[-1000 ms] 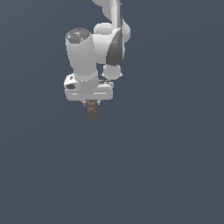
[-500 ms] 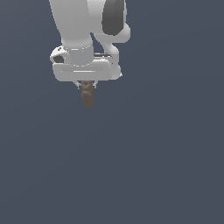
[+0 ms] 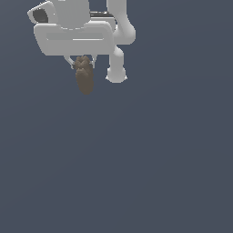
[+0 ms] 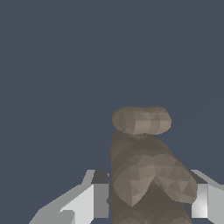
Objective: Pick up the object and move it to a goal position.
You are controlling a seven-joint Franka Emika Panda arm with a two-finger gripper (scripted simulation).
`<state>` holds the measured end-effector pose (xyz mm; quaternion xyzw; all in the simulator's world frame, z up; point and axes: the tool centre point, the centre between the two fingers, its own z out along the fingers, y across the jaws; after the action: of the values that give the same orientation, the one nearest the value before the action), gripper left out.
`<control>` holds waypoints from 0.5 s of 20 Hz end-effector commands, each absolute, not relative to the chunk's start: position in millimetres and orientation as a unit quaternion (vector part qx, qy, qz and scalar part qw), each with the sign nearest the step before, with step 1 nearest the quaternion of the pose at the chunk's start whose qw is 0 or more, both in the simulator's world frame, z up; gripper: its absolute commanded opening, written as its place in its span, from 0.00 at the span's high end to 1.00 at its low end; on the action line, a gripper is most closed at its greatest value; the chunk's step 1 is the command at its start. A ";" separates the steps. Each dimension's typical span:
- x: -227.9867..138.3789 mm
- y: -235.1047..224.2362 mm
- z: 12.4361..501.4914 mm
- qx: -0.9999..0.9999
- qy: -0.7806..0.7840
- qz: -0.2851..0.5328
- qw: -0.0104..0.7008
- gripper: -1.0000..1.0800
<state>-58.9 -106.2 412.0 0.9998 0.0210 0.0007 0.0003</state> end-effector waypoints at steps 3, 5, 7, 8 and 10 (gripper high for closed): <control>-56.0 -108.1 449.5 1.000 0.021 0.000 0.000 1.00; -54.4 -108.7 462.0 1.000 0.021 0.000 0.000 1.00; -53.2 -109.3 472.6 1.000 0.021 0.000 0.000 1.00; -52.6 -109.6 477.1 1.000 0.021 0.000 0.000 1.00; -51.5 -110.0 484.9 1.000 0.021 0.000 0.000 1.00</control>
<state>-52.3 -109.7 478.4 0.9998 0.0213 0.0004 0.0001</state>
